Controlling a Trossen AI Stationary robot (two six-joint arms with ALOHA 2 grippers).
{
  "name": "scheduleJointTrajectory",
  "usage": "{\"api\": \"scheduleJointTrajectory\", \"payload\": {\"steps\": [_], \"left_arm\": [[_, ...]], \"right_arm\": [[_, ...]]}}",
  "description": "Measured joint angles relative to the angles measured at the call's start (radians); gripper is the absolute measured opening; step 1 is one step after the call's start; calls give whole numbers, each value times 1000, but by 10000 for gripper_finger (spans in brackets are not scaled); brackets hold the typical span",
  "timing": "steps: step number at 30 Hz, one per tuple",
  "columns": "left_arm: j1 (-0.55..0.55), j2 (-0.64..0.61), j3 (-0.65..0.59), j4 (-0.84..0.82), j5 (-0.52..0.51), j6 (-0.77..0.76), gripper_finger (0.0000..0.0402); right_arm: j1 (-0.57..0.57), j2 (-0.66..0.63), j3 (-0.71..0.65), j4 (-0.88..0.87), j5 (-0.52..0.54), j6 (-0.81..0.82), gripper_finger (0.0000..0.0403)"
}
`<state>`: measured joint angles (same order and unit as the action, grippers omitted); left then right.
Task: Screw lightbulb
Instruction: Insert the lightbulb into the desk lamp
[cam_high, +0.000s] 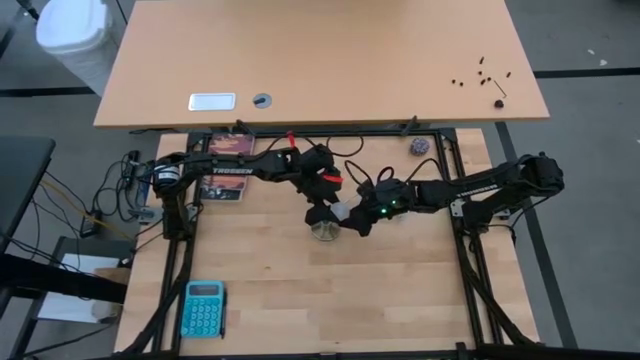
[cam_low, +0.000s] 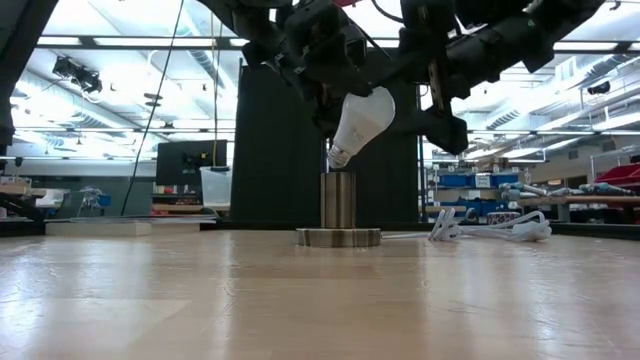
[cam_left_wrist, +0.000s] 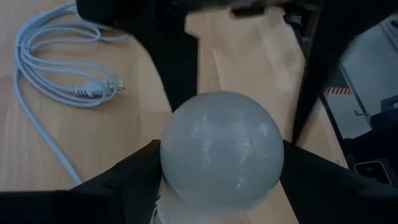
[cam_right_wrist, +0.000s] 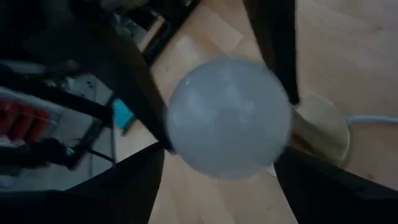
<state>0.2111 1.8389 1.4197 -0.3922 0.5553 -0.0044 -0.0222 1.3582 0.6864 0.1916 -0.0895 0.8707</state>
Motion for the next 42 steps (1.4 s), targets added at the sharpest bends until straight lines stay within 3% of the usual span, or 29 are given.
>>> {"api": "scheduleJointTrajectory", "payload": {"steps": [14, 28, 42], "left_arm": [[-2, 3, 10, -30, 7, 1, 296], [-4, 4, 10, -68, -12, 43, 296], [-11, 4, 11, -109, -104, 106, 296]], "right_arm": [[-14, -91, 2, -56, -26, 3, 308], [-20, -96, 4, -99, -32, -13, 307], [-25, -95, 3, -118, -10, -37, 307]]}}
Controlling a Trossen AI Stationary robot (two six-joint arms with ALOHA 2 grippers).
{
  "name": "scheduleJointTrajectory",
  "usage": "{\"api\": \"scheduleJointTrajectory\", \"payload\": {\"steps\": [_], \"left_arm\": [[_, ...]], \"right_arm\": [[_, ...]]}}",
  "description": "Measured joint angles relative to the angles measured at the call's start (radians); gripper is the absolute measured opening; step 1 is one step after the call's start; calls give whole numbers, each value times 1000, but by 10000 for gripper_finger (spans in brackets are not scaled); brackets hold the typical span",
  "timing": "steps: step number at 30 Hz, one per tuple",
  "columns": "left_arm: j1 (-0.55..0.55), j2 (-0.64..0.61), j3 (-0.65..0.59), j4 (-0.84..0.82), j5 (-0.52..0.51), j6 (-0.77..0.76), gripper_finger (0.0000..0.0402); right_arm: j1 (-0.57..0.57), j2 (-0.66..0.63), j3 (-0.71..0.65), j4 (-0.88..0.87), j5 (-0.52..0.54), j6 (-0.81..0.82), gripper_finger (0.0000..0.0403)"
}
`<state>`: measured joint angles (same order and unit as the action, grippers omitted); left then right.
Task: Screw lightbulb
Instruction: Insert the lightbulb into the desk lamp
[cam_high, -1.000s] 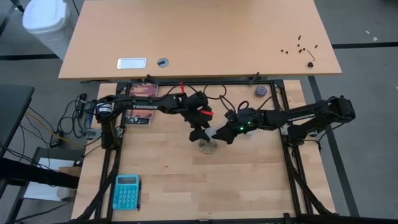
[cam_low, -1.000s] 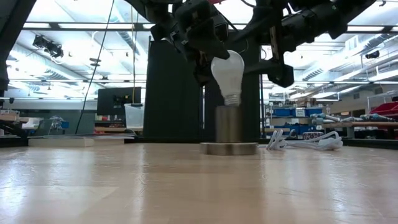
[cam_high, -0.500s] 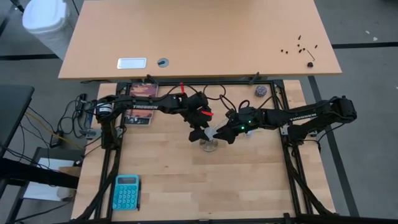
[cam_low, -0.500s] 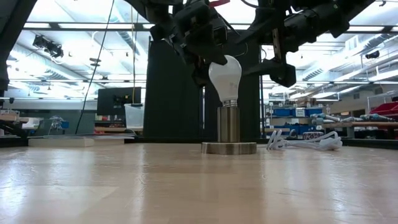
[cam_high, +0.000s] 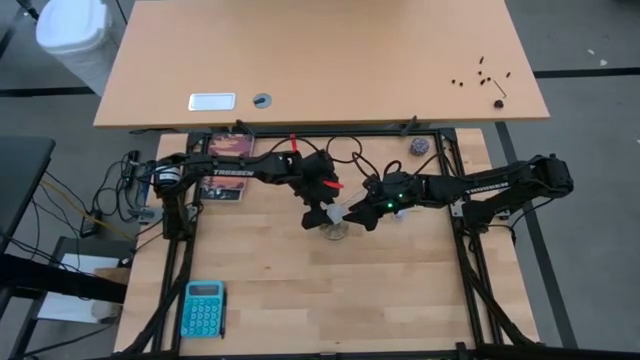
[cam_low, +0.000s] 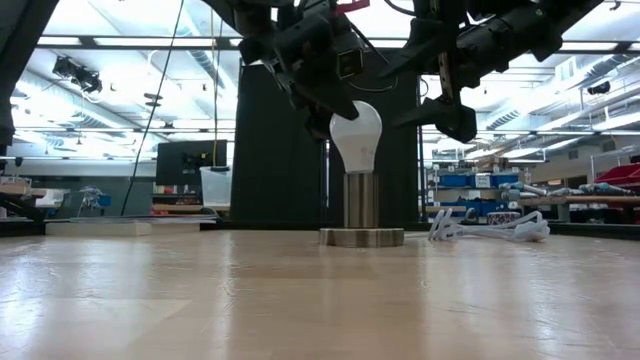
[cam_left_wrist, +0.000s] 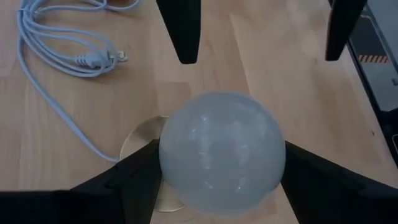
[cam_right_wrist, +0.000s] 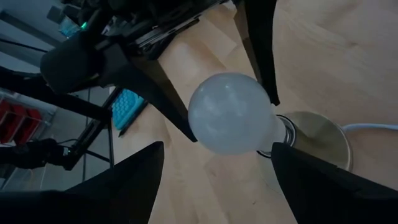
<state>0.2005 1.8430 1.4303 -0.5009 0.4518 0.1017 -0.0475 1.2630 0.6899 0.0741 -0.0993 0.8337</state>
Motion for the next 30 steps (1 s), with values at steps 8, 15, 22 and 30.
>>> {"api": "scheduleJointTrajectory", "payload": {"steps": [8, 15, 22, 30], "left_arm": [[1, -2, 2, 11, -104, -4, 296], [3, -2, 2, 17, -114, -28, 304], [15, -2, 28, 7, -202, -20, 362], [31, -1, 73, -10, -247, 3, 380]], "right_arm": [[0, 1, 0, 0, 9, -14, 307], [0, 1, -1, 0, 12, -18, 308], [0, 1, -1, -1, 12, -15, 307], [0, 1, -1, -1, 15, -15, 308]]}}
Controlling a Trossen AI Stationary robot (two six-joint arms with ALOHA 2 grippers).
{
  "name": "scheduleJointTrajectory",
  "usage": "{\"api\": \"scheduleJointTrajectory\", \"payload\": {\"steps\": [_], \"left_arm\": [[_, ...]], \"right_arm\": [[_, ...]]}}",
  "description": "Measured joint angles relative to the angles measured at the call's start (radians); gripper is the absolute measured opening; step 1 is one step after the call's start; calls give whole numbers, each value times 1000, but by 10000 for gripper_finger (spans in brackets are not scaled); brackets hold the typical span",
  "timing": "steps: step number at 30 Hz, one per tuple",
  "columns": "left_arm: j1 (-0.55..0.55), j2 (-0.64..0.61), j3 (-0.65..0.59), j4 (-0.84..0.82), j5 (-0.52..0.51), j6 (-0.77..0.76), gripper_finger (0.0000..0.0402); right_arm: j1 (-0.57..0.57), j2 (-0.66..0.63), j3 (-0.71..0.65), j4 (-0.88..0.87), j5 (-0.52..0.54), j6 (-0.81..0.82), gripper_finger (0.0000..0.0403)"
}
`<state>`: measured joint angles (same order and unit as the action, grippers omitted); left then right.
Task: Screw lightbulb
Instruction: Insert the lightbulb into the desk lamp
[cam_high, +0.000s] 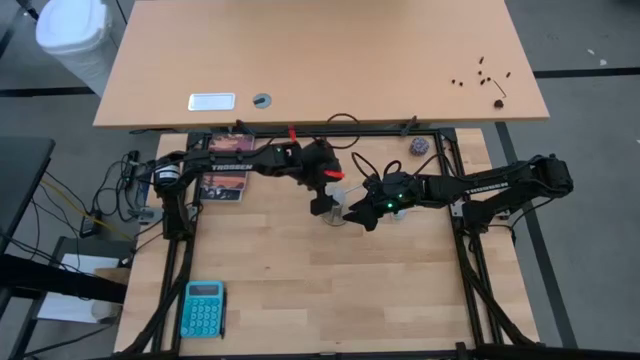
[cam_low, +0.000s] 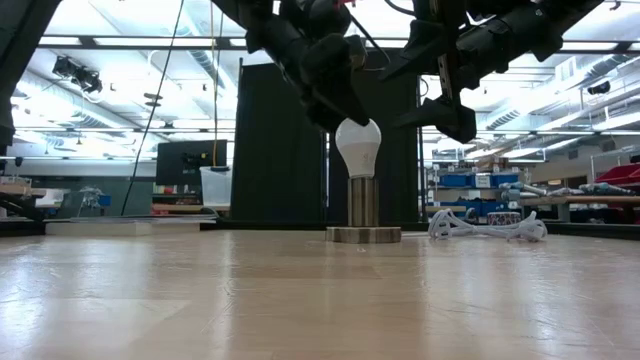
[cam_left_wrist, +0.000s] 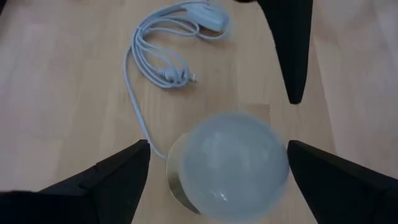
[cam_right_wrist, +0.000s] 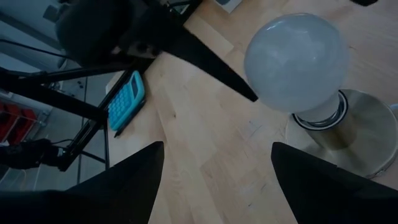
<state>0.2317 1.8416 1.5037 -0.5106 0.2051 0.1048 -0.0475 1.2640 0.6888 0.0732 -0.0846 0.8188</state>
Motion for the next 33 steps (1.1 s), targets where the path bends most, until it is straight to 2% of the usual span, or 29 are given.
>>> {"api": "scheduleJointTrajectory", "payload": {"steps": [6, 10, 16, 21, 24, 27, 30, 33], "left_arm": [[-2, 0, 37, -84, 28, 15, 381], [-2, 0, 116, -164, 42, 0, 381], [-2, 1, 254, -273, -67, 45, 381], [-3, 0, 363, -285, -134, -24, 381], [-5, -1, 372, -295, -186, -115, 380], [-7, 0, 371, -329, -140, -185, 371], [-41, 0, 371, -338, -117, -190, 357], [-99, -15, 370, -324, -131, -184, 342]], "right_arm": [[0, 0, 0, 0, 13, -1, 308], [-2, 0, 0, -1, 13, 0, 308], [-28, -18, 0, -32, 13, 4, 307], [-57, -44, 0, -90, 13, 11, 307], [-63, -57, 0, -112, 13, 11, 307], [-61, -62, 2, -137, 13, 24, 307], [-46, -61, 51, -222, 24, 15, 307], [-13, -60, 133, -353, 92, -23, 307]]}}
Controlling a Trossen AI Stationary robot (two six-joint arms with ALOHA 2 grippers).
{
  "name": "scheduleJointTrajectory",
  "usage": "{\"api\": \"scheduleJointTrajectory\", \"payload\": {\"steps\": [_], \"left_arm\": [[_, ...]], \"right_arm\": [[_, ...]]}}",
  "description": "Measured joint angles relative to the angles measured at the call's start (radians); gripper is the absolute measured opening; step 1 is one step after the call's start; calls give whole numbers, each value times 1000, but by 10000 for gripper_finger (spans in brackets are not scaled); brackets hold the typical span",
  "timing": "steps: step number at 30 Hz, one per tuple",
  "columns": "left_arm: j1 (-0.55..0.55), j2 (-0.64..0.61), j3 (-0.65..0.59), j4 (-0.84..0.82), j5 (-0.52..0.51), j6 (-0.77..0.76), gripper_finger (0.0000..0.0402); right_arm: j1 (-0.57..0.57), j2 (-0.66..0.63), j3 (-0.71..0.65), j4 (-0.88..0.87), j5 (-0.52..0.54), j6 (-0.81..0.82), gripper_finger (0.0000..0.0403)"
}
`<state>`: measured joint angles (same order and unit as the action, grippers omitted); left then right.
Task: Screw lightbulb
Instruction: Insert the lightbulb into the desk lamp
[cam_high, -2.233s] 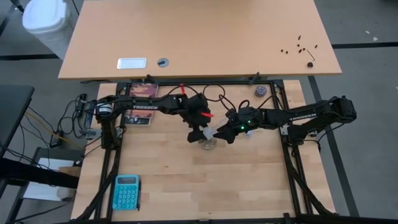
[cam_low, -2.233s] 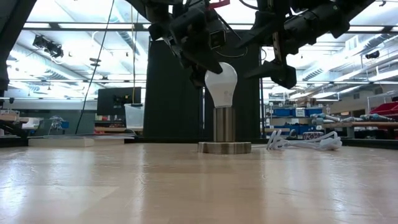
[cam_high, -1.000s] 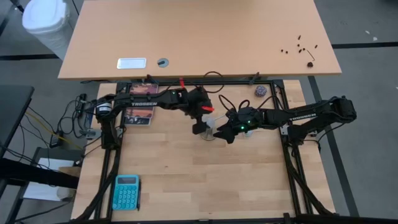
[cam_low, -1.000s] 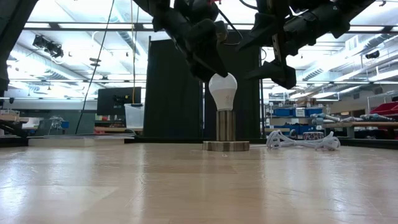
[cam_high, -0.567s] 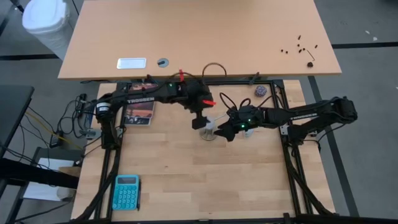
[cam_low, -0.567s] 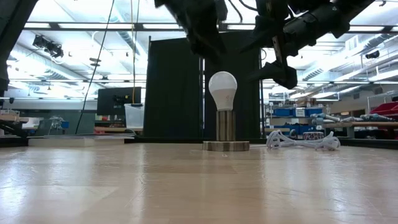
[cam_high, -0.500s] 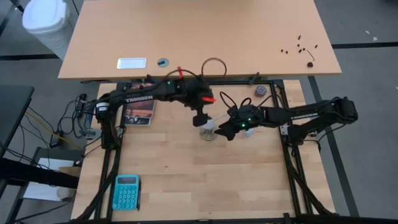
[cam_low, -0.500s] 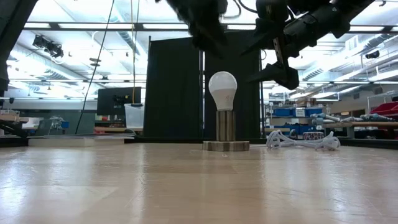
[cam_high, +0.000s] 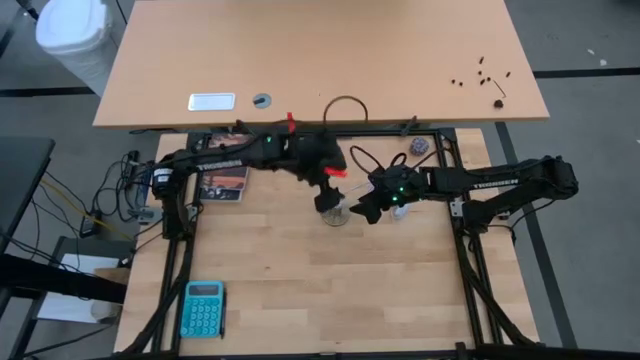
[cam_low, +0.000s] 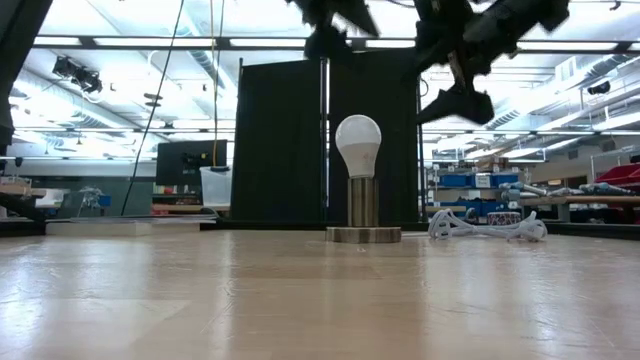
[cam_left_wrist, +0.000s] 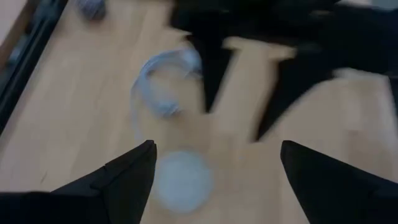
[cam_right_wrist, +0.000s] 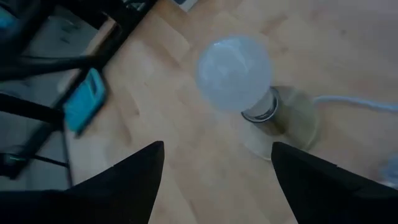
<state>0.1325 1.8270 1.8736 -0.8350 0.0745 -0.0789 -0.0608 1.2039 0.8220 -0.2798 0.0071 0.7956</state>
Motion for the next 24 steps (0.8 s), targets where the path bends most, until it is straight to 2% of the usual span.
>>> {"api": "scheduleJointTrajectory", "payload": {"steps": [2, 7, 14, 18, 24], "left_arm": [[-39, -28, 0, 24, -17, 0, 334], [-119, -113, 0, 53, -139, -1, 324], [-182, -241, -28, 48, -269, 1, 323], [-215, -350, -161, 75, -321, 18, 323], [-220, -570, -488, 219, -319, -19, 323]], "right_arm": [[25, 1, 72, -77, 58, -26, 307], [69, 1, 243, -248, 181, -47, 307], [72, 1, 361, -343, 214, -23, 307], [87, 5, 374, -342, 238, 44, 307], [161, 10, 374, -304, 318, 80, 307]]}}
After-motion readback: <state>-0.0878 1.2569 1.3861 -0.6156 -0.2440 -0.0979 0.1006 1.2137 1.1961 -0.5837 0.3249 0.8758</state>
